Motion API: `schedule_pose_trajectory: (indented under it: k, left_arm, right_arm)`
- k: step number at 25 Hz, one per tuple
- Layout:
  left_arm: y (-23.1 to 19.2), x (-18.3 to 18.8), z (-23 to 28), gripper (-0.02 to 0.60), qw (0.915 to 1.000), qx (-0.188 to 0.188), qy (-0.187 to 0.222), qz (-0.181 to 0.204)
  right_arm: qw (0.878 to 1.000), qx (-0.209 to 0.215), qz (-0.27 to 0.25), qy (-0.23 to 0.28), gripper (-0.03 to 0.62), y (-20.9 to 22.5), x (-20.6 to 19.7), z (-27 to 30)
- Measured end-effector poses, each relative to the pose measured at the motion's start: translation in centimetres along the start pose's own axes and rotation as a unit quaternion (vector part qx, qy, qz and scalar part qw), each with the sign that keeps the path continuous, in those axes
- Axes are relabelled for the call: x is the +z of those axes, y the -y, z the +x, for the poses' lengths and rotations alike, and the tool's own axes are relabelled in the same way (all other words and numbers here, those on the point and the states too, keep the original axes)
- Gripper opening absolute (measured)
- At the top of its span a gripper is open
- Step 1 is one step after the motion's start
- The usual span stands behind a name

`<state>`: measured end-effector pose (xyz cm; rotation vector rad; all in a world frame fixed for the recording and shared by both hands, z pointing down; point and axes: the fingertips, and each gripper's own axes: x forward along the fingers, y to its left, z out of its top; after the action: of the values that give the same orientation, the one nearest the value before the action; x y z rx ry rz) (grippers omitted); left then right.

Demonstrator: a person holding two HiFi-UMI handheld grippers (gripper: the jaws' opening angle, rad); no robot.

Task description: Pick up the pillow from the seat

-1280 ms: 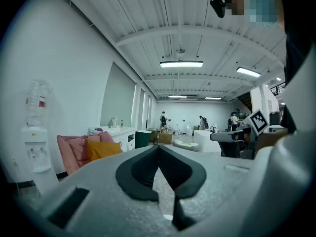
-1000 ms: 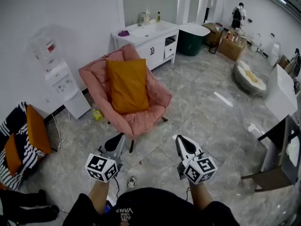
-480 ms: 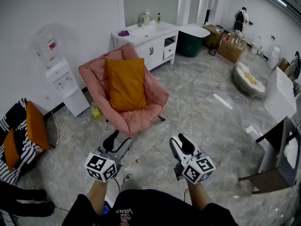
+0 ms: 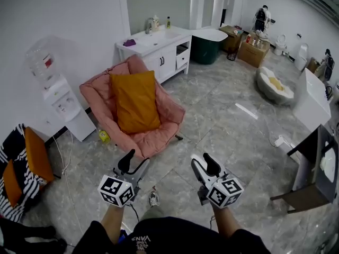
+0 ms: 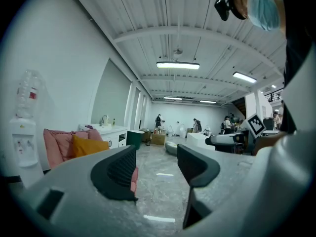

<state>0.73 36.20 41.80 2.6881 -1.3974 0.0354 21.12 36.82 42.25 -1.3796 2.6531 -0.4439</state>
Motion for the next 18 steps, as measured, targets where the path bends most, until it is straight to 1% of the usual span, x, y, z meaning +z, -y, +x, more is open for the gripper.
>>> schedule_pose_trajectory:
  k: [4, 9, 13, 18]
  left_arm:
    - [-2.4, 0.4, 2.7, 0.256, 0.9996, -0.022, -0.012, 0.016]
    - [-7.6, 2.1, 5.5, 0.256, 0.9994, -0.021, -0.008, 0.026]
    - [-11.5, 2.7, 7.9, 0.256, 0.9994, -0.023, -0.007, 0.025]
    - [-15.0, 2.9, 11.5, 0.256, 0.9991, -0.037, -0.014, 0.016]
  right_arm:
    - [1.000, -0.002, -0.003, 0.005, 0.216, 0.7, 0.7, 3.7]
    - [1.000, -0.006, -0.003, 0.012, 0.216, 1.8, 1.8, 9.2]
    - [1.000, -0.013, -0.002, 0.018, 0.216, 2.7, 2.5, 13.1]
    - [0.999, -0.038, 0.003, 0.021, 0.218, 4.6, 3.2, 17.0]
